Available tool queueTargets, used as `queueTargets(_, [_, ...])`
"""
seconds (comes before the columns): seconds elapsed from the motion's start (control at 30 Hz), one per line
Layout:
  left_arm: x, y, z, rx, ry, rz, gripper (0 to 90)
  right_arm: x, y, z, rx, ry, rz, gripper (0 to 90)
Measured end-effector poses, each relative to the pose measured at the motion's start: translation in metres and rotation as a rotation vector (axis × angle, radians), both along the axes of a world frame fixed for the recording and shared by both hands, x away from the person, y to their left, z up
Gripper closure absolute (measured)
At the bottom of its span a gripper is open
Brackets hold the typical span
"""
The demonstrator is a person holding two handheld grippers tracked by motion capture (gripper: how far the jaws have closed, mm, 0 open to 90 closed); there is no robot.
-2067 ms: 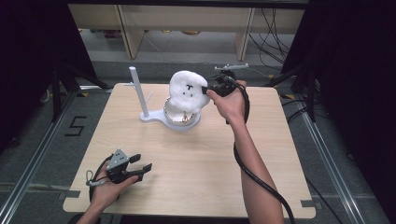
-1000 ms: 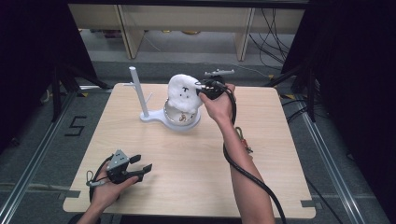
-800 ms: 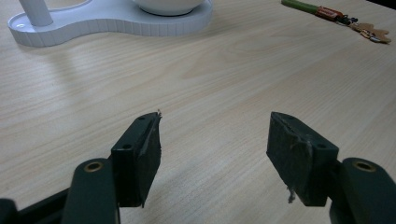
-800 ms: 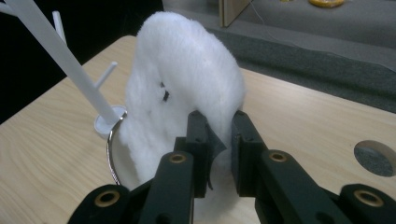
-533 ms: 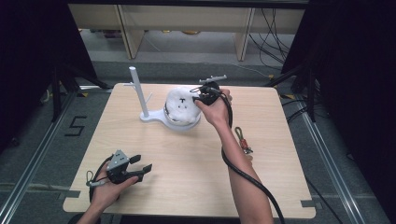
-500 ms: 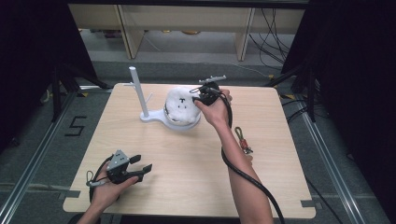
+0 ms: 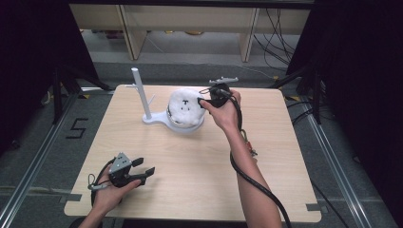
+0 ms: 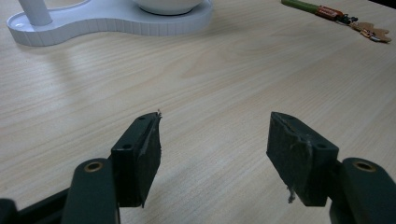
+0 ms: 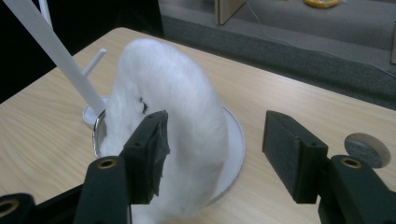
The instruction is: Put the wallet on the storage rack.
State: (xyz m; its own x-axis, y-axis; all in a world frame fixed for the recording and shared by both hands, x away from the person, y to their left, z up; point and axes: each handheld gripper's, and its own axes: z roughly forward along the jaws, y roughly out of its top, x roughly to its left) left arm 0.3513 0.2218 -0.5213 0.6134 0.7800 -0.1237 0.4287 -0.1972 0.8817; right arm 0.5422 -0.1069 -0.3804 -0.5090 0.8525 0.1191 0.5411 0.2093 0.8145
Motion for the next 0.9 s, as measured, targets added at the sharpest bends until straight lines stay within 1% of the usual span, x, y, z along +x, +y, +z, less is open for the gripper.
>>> queueTargets(0.03, [0.0, 0.0, 0.0, 0.0, 0.0, 0.0, 34.4, 0.0, -0.003, 0.0, -0.002, -0.006, 0.004, 41.7])
queueTargets(0.07, [0.0, 0.0, 0.0, 0.0, 0.0, 0.0, 34.4, -0.002, -0.006, 0.001, 0.005, 0.004, -0.004, 42.1])
queueTargets(0.1, [0.0, 0.0, 0.0, 0.004, 0.002, 0.0, 34.4, -0.002, -0.008, 0.001, -0.001, 0.0, -0.005, 42.3])
queueTargets(0.13, [0.0, 0.0, 0.0, 0.003, 0.001, 0.0, 34.4, -0.004, -0.01, 0.001, 0.011, 0.007, -0.009, 42.6])
queueTargets(0.17, [0.0, -0.001, 0.0, 0.0, 0.001, -0.001, 34.4, -0.005, -0.014, 0.001, 0.012, 0.003, -0.011, 43.2])
queueTargets(0.23, [0.0, -0.001, -0.001, -0.007, -0.001, -0.008, 34.4, -0.008, -0.02, 0.002, 0.026, 0.024, -0.016, 44.3])
queueTargets(0.27, [0.0, -0.001, -0.001, -0.008, -0.001, -0.008, 34.4, -0.009, -0.023, 0.001, 0.024, 0.021, -0.018, 45.2])
queueTargets(0.33, [0.0, -0.002, 0.0, -0.002, 0.002, 0.003, 34.4, -0.012, -0.029, 0.001, 0.032, 0.046, -0.025, 47.7])
queueTargets(0.37, [0.001, -0.002, 0.0, -0.014, -0.002, -0.003, 34.3, -0.015, -0.031, 0.001, 0.04, 0.07, -0.041, 49.2])
queueTargets(0.4, [0.001, -0.002, 0.0, -0.014, -0.002, -0.003, 34.3, -0.015, -0.037, -0.001, 0.024, 0.063, -0.028, 51.6])
queueTargets(0.43, [0.001, -0.002, 0.0, -0.014, -0.004, 0.004, 34.2, -0.018, -0.041, -0.002, 0.016, 0.077, -0.032, 54.1])
queueTargets(0.47, [0.001, -0.002, 0.001, -0.009, -0.003, 0.01, 34.1, -0.021, -0.044, -0.003, 0.014, 0.11, -0.048, 55.5])
queueTargets(0.5, [0.001, -0.002, 0.001, -0.009, -0.003, 0.01, 34.0, -0.023, -0.046, -0.003, 0.011, 0.125, -0.053, 56.8])
queueTargets(0.53, [0.001, -0.002, 0.001, -0.005, -0.001, 0.016, 33.9, -0.024, -0.052, -0.005, -0.013, 0.138, -0.05, 58.8])
queueTargets(0.57, [0.001, -0.002, 0.002, -0.007, -0.002, 0.018, 33.9, -0.027, -0.054, -0.006, -0.019, 0.166, -0.066, 59.9])
queueTargets(0.6, [0.001, -0.002, 0.002, -0.006, -0.002, 0.019, 33.8, -0.029, -0.058, -0.008, -0.026, 0.171, -0.06, 60.8])
queueTargets(0.63, [0.001, -0.002, 0.002, -0.006, -0.002, 0.019, 33.8, -0.031, -0.062, -0.009, -0.042, 0.194, -0.068, 61.0])
queueTargets(0.7, [0.002, -0.003, 0.001, -0.014, -0.005, 0.011, 33.7, -0.035, -0.072, -0.012, -0.083, 0.211, -0.067, 61.6])
queueTargets(0.73, [0.002, -0.003, 0.001, -0.014, -0.005, 0.013, 33.6, -0.038, -0.076, -0.015, -0.079, 0.227, -0.085, 62.1])
queueTargets(0.77, [0.002, -0.003, 0.001, -0.015, -0.006, 0.013, 33.6, -0.04, -0.079, -0.015, -0.081, 0.245, -0.084, 62.2])
queueTargets(0.8, [0.002, -0.003, 0.001, -0.015, -0.007, 0.014, 33.6, -0.042, -0.084, -0.017, -0.085, 0.248, -0.091, 62.5])
queueTargets(0.83, [0.002, -0.003, 0.001, -0.015, -0.008, 0.016, 33.6, -0.044, -0.089, -0.019, -0.103, 0.251, -0.092, 62.7])
queueTargets(0.87, [0.002, -0.003, 0.001, -0.015, -0.008, 0.017, 33.6, -0.046, -0.094, -0.022, -0.1, 0.265, -0.101, 63.1])
queueTargets(0.9, [0.002, -0.003, 0.001, -0.017, -0.009, 0.017, 33.6, -0.047, -0.099, -0.025, -0.111, 0.261, -0.104, 63.3])
